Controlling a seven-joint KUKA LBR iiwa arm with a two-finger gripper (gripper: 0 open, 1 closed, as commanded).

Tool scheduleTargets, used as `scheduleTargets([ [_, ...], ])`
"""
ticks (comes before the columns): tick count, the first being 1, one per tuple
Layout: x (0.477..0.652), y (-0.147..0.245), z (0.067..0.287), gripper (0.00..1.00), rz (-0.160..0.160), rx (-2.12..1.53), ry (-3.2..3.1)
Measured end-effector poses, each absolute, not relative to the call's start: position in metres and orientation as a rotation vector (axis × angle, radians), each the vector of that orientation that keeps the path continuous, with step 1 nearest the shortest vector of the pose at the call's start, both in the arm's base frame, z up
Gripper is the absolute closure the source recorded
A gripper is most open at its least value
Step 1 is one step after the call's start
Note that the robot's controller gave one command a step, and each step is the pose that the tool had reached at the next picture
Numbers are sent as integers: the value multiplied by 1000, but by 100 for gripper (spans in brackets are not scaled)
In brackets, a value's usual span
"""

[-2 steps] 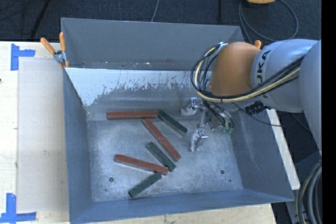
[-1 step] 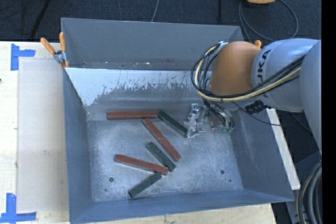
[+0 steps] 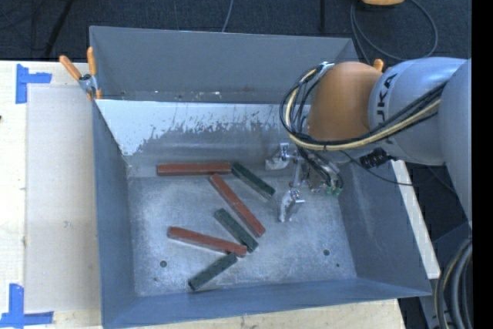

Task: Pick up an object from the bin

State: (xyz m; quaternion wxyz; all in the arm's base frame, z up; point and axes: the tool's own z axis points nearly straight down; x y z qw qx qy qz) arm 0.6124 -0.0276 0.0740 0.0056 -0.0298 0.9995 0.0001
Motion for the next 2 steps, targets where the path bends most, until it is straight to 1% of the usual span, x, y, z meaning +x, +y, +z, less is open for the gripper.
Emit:
scheduleTargets([
  [1,613,-28,76,100,0,-94,3128],
  [2,612,-28,74,0,0,-94,3129],
])
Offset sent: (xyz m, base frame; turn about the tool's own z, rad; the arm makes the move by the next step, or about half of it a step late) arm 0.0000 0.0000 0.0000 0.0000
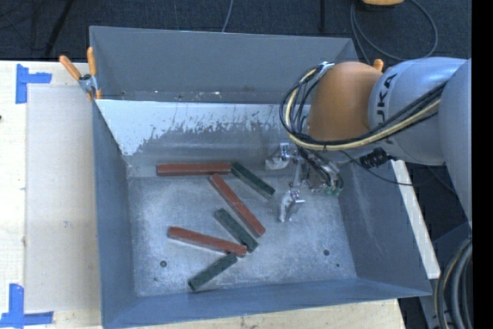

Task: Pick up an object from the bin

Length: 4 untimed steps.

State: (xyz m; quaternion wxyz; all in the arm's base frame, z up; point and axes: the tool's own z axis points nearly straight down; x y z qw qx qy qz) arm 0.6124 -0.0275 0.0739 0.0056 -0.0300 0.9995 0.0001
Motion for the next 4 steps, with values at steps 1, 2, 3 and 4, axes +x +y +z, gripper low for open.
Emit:
scheduleTargets([
  [1,613,-28,76,100,0,-94,3128],
  [2,612,-27,74,0,0,-94,3129],
  [3,613,-28,76,100,0,-94,3128],
  [4,612,-27,74,0,0,-95,3129],
])
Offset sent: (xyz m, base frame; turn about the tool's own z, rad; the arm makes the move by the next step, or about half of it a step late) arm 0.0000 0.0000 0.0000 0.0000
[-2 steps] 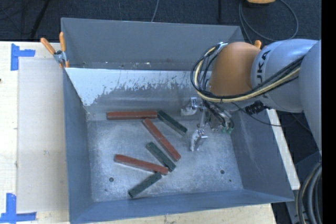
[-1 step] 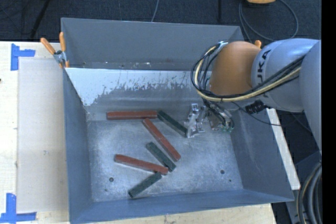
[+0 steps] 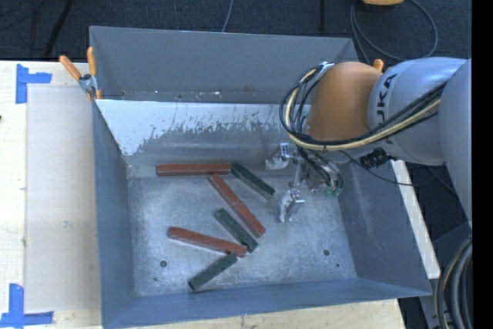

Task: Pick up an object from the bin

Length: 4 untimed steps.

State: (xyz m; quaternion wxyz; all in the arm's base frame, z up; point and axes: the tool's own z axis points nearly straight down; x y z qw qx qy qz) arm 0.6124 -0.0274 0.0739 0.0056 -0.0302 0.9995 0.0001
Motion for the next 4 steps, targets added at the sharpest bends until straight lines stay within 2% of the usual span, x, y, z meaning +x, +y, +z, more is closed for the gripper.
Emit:
scheduleTargets([
  [1,613,-27,76,100,0,-95,3128],
  [2,612,-27,74,0,0,-95,3129],
  [3,614,-27,76,100,0,-95,3127],
  [4,612,-27,74,0,0,-95,3129],
])
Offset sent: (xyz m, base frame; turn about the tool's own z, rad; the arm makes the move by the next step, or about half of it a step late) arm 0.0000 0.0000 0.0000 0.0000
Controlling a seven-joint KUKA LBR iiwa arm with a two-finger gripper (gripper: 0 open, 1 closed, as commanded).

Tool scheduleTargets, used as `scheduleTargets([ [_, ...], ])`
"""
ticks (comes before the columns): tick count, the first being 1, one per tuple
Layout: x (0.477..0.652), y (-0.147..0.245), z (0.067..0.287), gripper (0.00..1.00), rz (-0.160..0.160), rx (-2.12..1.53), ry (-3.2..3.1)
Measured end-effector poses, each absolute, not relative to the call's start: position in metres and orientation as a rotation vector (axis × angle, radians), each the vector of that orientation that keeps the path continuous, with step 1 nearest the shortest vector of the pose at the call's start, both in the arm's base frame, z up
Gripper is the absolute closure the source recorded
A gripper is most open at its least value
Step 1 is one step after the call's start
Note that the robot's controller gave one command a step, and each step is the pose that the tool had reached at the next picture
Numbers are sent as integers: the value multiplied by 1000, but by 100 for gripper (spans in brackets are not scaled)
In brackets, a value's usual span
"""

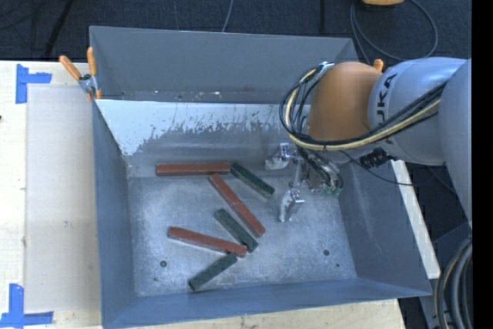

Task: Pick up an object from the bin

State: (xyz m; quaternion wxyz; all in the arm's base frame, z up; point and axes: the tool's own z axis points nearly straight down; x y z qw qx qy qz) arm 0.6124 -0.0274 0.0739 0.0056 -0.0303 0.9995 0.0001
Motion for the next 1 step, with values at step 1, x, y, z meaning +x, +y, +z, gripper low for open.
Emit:
scheduleTargets([
  [1,613,-27,74,0,0,-95,3129],
])
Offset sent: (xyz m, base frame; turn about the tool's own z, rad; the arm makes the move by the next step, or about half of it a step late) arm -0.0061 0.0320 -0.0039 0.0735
